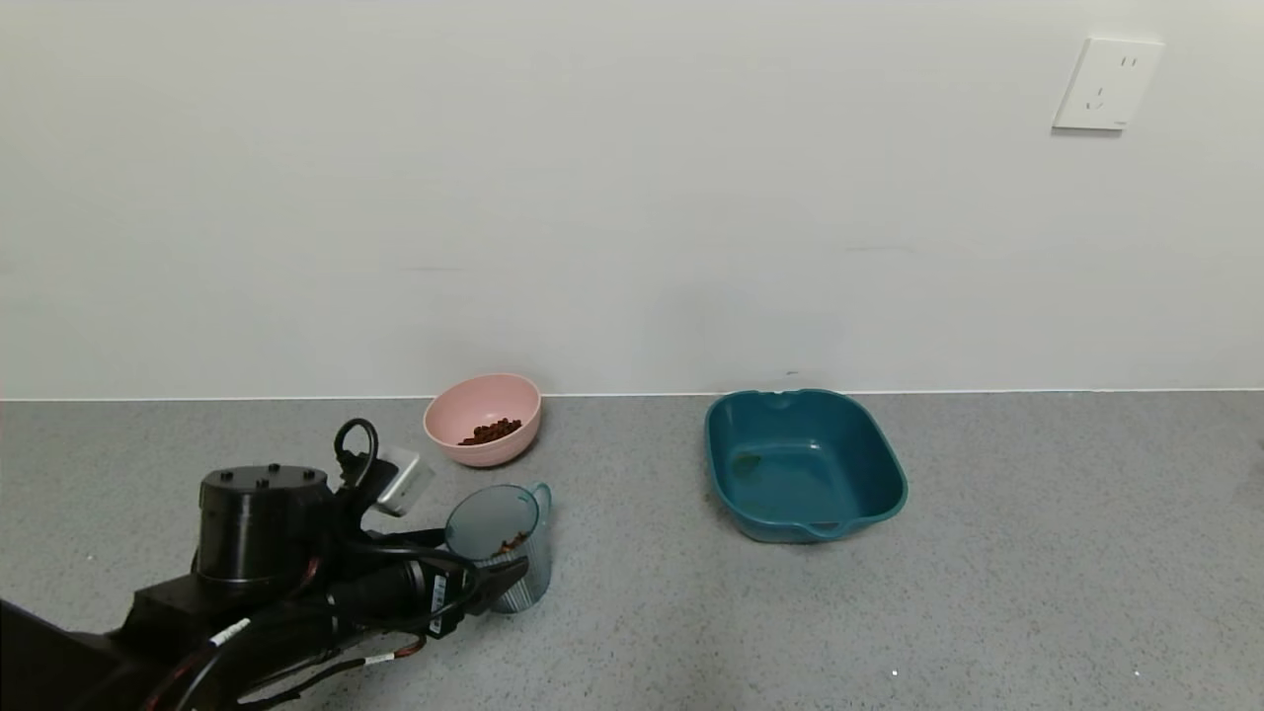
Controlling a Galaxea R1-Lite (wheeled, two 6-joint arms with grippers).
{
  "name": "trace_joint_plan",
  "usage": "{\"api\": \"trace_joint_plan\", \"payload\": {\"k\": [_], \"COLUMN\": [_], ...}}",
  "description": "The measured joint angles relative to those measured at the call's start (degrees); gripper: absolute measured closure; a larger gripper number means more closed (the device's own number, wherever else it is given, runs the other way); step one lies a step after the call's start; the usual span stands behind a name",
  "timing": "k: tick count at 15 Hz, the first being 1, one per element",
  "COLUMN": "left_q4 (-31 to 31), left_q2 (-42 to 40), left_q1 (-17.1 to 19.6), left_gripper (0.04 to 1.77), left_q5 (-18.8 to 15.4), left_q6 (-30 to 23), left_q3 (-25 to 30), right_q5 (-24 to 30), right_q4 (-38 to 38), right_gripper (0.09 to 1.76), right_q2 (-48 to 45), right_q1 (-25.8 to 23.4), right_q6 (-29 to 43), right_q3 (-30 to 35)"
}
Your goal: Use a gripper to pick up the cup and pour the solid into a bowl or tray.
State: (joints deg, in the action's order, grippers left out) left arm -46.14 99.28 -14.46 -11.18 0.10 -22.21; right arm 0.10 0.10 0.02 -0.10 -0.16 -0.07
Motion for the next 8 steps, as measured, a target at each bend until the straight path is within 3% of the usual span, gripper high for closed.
{"api": "trace_joint_plan", "payload": {"k": [4,6,8], "left_q4": [27.1,36.6,42.4], "left_q2": [-12.5,-16.5,-19.8], "left_q1": [0.1,0.4,1.3], "left_gripper": [0.11,0.11,0.11], "left_q5": [1.9,5.8,8.9], "left_q6": [-0.1,-0.2,-0.1], "left_q3": [-14.4,-21.9,-27.5], "right_q5": [0.0,0.0,0.0], "right_q4": [0.0,0.0,0.0], "right_gripper": [0.14,0.14,0.14], "right_q2": [0.0,0.0,0.0], "right_q1": [0.0,0.0,0.0], "right_q6": [0.0,0.0,0.0], "right_q3": [0.0,0.0,0.0]}}
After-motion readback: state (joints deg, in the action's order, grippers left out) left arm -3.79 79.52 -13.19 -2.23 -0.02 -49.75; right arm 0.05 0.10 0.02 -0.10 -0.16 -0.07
